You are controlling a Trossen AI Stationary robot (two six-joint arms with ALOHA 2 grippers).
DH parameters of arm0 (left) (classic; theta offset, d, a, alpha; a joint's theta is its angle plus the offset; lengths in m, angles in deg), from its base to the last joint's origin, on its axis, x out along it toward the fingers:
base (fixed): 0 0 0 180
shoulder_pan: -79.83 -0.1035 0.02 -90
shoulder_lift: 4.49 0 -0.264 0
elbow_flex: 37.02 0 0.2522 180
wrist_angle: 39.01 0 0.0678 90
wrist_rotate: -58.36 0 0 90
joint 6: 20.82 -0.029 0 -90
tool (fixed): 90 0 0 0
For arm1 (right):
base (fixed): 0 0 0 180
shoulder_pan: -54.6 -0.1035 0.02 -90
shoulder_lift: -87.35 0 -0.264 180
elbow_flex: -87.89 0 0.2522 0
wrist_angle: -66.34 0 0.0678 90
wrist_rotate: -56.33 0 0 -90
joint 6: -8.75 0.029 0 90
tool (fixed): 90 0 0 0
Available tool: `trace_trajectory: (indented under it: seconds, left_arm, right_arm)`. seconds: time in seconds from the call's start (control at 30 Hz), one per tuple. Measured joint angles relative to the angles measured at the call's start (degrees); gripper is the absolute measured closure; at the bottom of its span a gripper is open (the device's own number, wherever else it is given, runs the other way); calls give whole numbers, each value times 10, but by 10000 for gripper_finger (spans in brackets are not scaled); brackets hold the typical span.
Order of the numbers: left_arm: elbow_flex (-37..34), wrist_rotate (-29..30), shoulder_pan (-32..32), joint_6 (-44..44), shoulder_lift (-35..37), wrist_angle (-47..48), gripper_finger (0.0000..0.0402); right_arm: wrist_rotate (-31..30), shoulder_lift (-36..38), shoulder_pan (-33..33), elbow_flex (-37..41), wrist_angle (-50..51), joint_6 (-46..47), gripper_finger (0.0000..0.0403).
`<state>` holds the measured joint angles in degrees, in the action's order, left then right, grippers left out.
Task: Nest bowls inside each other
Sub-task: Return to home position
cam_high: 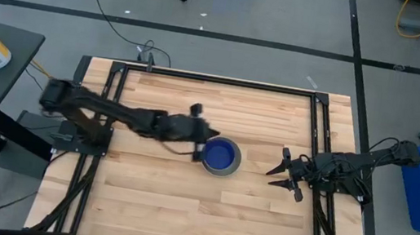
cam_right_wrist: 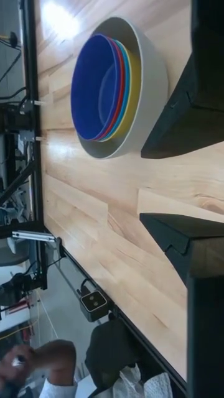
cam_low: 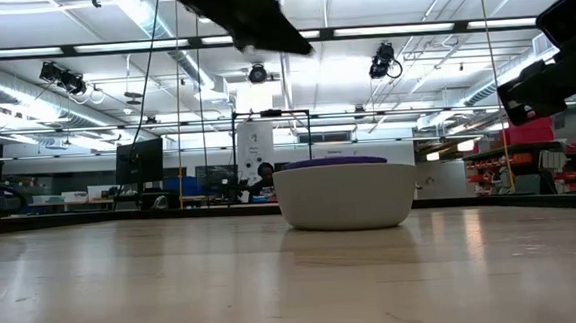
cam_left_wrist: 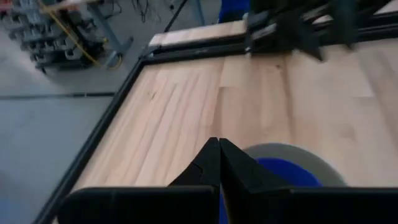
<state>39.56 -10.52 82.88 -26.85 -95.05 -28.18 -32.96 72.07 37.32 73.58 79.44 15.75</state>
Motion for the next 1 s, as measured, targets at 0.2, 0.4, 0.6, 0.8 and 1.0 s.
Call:
trace_trajectory:
  seconds: [0.2,0.4,0.6,0.8,1.0]
  left_arm:
    - [-130,58,76,26,174,11,401]
    - [-324,72,176,118,381,-17,400]
    - [-482,43,290,179,553,-68,373]
    - [-588,26,381,147,662,-134,344]
    - [-621,19,424,95,723,-149,335]
  right_arm:
    - [0,-5,0,0,0,11,238]
    - [0,-5,0,0,0,-7,239]
    - [0,-5,0,0,0,-14,242]
    - [-1,-5,0,0,0,2,241]
    - [0,-5,0,0,0,3,240]
